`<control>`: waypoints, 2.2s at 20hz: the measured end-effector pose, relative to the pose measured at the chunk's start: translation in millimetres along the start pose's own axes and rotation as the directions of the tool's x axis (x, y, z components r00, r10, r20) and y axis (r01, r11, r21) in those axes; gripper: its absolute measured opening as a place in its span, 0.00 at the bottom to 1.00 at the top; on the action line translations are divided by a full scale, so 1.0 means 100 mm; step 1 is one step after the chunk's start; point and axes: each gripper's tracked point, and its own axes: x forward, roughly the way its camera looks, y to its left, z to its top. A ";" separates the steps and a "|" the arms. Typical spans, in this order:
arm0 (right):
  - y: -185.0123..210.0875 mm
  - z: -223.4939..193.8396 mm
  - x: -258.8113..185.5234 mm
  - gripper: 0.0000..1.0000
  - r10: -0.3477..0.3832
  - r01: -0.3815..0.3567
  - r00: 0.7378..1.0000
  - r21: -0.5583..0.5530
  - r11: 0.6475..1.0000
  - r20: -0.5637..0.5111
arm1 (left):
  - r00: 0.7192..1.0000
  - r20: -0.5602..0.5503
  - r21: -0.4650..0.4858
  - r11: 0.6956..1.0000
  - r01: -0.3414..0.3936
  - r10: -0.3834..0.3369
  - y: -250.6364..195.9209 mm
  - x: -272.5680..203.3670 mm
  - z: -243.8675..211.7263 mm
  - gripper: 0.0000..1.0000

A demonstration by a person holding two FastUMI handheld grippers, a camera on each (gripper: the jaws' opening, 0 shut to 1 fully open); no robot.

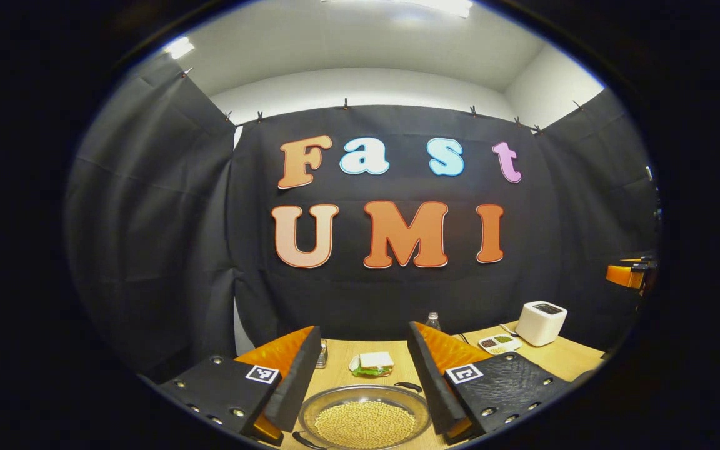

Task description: First push the handle of the pot to place it horizontally, then grasp the pot with both hands and set it on the induction cooktop.

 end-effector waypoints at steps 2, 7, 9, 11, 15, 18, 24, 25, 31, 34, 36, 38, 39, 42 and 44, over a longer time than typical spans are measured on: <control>0.00 0.00 0.00 0.95 0.001 -0.001 1.000 -0.004 1.000 0.000 | 1.000 0.003 0.007 1.000 0.004 -0.004 0.00 0.01 0.01 0.61; -0.03 0.00 -0.01 0.95 -0.006 0.006 1.000 -0.006 1.000 0.004 | 0.999 0.025 0.021 0.999 0.045 -0.045 -0.10 -0.01 0.03 0.29; -0.03 -0.02 0.00 0.95 -0.006 0.006 1.000 -0.005 1.000 0.001 | 0.999 0.020 -0.006 0.999 0.034 -0.034 -0.08 0.01 0.02 0.17; -0.02 -0.05 0.00 0.95 -0.001 0.000 1.000 -0.004 1.000 -0.006 | 0.999 0.010 -0.020 0.999 0.049 -0.049 -0.12 0.00 -0.01 0.07; -0.01 -0.06 0.00 0.95 0.010 -0.010 1.000 -0.003 1.000 -0.011 | 0.997 0.002 -0.029 0.996 0.082 -0.082 -0.17 -0.01 -0.07 0.02; -0.03 -0.05 0.01 0.95 0.001 -0.001 1.000 -0.005 1.000 -0.003 | 0.997 -0.017 -0.023 0.997 0.073 -0.073 -0.11 -0.02 -0.17 0.05; -0.05 -0.08 0.01 0.95 -0.004 0.004 1.000 -0.007 1.000 -0.008 | 0.992 -0.086 0.010 0.995 0.095 -0.094 -0.13 -0.12 -0.61 0.05; -0.05 -0.08 0.01 0.95 -0.007 0.007 1.000 -0.007 1.000 -0.008 | 0.991 -0.096 0.014 0.995 0.099 -0.097 -0.14 -0.14 -0.66 0.05; -0.06 -0.11 0.03 0.95 -0.014 0.014 1.000 -0.009 1.000 -0.012 | 0.979 -0.170 0.000 0.994 0.111 -0.109 -0.13 -0.27 -1.09 0.05; -0.03 -0.11 0.02 0.95 -0.013 0.013 1.000 -0.013 1.000 -0.011 | 0.981 -0.175 0.017 0.996 0.086 -0.082 0.01 -0.32 -1.19 0.07; 0.00 -0.12 0.02 0.95 -0.009 0.009 1.000 -0.015 1.000 -0.013 | 0.976 -0.201 0.007 0.996 0.089 -0.086 0.00 -0.38 -1.37 0.05; 0.03 -0.14 0.01 0.95 -0.007 0.007 1.000 -0.020 1.000 -0.017 | 0.969 -0.227 0.009 0.995 0.099 -0.094 -0.03 -0.46 -1.53 0.05; 0.04 -0.15 0.02 0.95 -0.007 0.007 1.000 -0.023 1.000 -0.019 | 0.966 -0.239 0.010 0.995 0.101 -0.096 -0.03 -0.51 -1.61 0.05; 0.10 -0.16 0.01 0.95 0.000 0.000 1.000 -0.028 1.000 -0.026 | 0.959 -0.265 -0.004 0.995 0.103 -0.100 -0.01 -0.53 -1.74 0.05; 0.14 -0.20 0.01 0.95 0.006 -0.007 0.999 -0.029 1.000 -0.032 | 0.954 -0.282 -0.020 0.995 0.098 -0.100 0.00 -0.56 -1.88 0.05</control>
